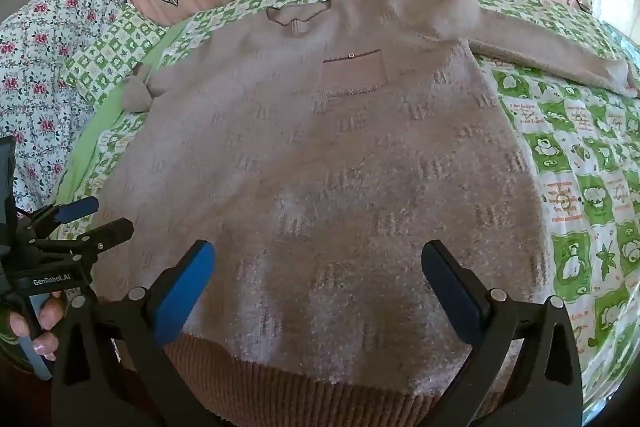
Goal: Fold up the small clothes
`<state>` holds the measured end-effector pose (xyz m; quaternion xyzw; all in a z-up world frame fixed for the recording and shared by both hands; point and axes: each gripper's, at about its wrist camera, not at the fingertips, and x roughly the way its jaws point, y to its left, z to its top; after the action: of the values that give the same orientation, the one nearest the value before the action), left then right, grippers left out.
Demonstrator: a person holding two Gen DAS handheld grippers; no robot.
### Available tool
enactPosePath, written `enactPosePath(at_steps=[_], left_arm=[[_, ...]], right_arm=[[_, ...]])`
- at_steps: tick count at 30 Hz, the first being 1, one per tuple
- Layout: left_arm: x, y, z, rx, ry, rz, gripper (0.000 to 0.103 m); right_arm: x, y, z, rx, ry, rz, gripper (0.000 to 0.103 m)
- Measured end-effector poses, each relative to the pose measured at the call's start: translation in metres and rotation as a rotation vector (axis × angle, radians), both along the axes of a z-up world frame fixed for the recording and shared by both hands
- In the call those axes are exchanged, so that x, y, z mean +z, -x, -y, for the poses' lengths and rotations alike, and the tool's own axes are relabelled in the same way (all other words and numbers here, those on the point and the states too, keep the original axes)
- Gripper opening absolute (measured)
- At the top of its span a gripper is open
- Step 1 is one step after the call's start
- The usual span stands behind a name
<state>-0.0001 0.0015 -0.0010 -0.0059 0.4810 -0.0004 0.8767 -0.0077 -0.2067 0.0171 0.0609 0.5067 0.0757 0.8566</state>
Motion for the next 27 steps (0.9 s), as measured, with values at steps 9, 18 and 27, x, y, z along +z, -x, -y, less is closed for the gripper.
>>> enactPosePath(at_steps=[9,18,27], left_arm=[[-0.005,-0.005,0.001,-0.002,0.006,-0.002,0.094],[-0.002,-0.002,0.004,-0.009,0.001,0.000,0.094],[-0.003,-0.003,0.003,-0.011,-0.007,-0.016,0.094]], right_arm=[[-0.014,-0.003,-0.008,-0.003,0.002,0.003,0.103],[-0.012,-0.003,-0.010,0.009,0.003,0.020,0.103],[-0.015,-0.005,-0.008,0.008,-0.009,-0.002,0.103]])
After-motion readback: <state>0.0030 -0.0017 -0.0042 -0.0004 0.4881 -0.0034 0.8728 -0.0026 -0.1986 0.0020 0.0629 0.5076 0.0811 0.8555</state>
